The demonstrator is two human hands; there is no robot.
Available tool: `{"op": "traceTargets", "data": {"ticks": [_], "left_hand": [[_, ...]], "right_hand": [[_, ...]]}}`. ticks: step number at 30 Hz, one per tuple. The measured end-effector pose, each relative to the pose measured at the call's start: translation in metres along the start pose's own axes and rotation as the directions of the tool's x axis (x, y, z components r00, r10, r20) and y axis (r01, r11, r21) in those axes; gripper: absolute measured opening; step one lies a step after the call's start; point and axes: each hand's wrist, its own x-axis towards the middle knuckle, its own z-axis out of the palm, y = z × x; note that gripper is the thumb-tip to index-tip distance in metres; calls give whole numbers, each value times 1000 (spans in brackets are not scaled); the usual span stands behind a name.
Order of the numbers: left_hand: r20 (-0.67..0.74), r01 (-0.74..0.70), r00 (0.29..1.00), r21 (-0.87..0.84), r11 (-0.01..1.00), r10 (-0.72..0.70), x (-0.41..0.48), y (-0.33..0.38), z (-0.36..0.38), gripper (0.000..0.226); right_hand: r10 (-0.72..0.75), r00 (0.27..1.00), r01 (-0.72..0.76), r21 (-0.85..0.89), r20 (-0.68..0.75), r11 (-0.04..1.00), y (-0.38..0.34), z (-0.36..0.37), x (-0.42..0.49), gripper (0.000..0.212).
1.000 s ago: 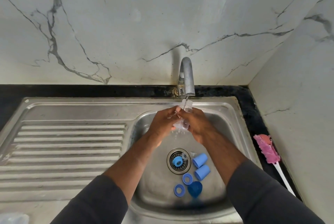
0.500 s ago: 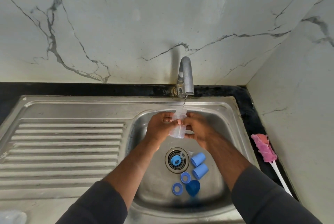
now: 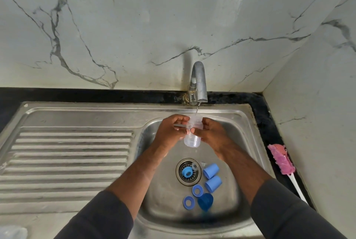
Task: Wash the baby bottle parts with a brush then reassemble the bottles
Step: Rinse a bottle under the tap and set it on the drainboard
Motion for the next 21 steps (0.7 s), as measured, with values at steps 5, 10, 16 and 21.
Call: {"op": "traceTargets", "data": {"ticks": [5, 10, 16, 21], "left_hand": [[91, 93, 992, -100, 991, -84, -8, -9, -4, 29], [24, 59, 998, -33, 998, -58, -10, -8, -4, 29], [-24, -14, 1000, 40, 999, 15, -11, -9, -1, 27], [-103, -6, 995, -13, 1000, 5, -12, -7, -8, 26]], "right_hand": [[-139, 990, 123, -306, -32, 944, 5, 9, -1, 46], [-257, 966, 229, -385, -22, 894, 12, 14, -2, 52], [-311, 950, 266, -438, -32, 859, 11, 20, -3, 47], [-397, 903, 270, -498, -168, 824, -15, 18, -9, 45]]}}
